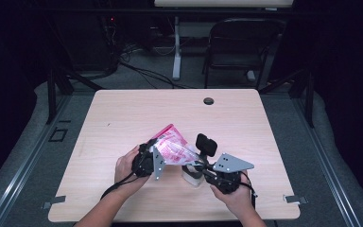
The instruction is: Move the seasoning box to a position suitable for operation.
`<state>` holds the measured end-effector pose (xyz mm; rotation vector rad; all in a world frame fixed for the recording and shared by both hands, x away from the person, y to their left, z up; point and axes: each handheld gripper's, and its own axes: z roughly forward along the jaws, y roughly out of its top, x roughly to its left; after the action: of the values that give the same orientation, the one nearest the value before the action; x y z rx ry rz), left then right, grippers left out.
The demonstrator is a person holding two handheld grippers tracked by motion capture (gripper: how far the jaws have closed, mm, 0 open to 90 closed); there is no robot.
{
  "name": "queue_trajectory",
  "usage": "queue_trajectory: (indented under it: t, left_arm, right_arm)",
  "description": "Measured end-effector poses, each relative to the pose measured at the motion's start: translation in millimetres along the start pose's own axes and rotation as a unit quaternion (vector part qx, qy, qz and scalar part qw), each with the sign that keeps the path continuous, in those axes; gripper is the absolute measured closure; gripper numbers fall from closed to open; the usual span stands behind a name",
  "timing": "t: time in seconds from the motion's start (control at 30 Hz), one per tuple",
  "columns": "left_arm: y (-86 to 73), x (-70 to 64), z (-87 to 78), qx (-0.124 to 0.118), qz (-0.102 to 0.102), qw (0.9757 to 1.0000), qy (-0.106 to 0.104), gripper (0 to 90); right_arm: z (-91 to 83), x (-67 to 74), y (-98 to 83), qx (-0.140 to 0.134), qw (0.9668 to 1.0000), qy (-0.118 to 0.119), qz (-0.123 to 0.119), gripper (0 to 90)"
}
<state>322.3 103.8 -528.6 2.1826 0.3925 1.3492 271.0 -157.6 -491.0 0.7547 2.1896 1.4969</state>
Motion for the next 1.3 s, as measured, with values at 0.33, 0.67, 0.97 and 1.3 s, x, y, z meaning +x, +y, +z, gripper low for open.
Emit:
queue_trajectory:
  t: [0.33, 0.67, 0.97, 1.3]
  left_arm:
    - [1.0, 0.5, 0.6, 0.001, 0.016, 0.9998, 0.014, 66.7]
    - [0.9, 1.2, -0.8, 0.003, 0.029, 0.9993, 0.023, 66.7]
    - [0.4, 0.4, -1.2, 0.003, 0.03, 0.9992, 0.026, 66.7]
    - [0.8, -0.1, -1.4, 0.004, 0.03, 0.9992, 0.026, 66.8]
  right_arm:
    - [1.7, -1.6, -2.4, 0.006, 1.0, -0.002, 0.0, 89.9]
    - [3.3, -1.9, -4.0, 0.012, 0.9999, -0.002, -0.001, 89.9]
    - [4.6, -1.3, -5.3, 0.015, 0.9999, -0.002, -0.002, 89.9]
    - [6.1, -3.7, -7.6, 0.019, 0.9998, -0.006, 0.0, 90.0]
